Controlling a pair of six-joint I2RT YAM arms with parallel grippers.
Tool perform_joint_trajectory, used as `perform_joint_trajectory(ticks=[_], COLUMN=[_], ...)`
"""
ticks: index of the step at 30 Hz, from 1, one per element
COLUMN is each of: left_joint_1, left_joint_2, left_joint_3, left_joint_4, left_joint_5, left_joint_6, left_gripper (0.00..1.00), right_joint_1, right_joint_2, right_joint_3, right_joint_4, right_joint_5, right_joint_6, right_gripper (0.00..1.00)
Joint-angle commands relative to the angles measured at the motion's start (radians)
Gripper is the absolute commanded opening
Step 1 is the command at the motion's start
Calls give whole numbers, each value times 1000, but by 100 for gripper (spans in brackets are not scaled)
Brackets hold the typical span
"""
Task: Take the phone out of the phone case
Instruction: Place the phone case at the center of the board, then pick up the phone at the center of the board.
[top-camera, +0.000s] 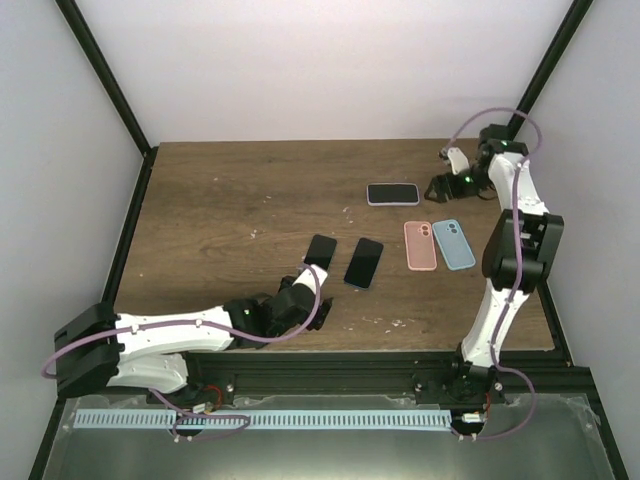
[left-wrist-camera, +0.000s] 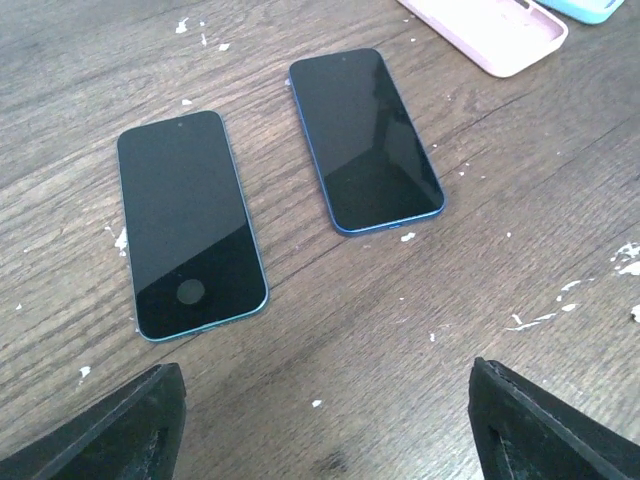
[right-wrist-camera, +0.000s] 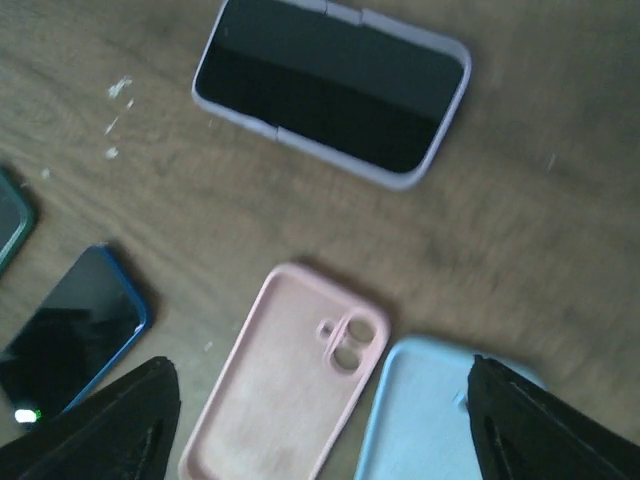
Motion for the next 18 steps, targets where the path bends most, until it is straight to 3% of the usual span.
perform_joint_trajectory(ticks=[1, 6, 11, 18], left_joint_1=[-4, -3, -3, -3], left_joint_2=[-48, -121, -196, -256], left_joint_3=[-3, -28, -69, -103], left_joint_4=[-26, -42, -28, -34], left_joint_5=[22, 53, 83, 102], left_joint_6=[-52, -101, -140, -165], left_gripper=[79, 79, 79, 79], right_joint_1=[66, 72, 90, 95], right_joint_2=[128, 311, 441, 534], right_joint_3=[148, 395, 509, 455], right_joint_4=[111, 109, 111, 129], right_joint_5=[89, 60, 64, -106], right_joint_6=[39, 184, 244, 276], right_gripper=[82, 99, 100, 100])
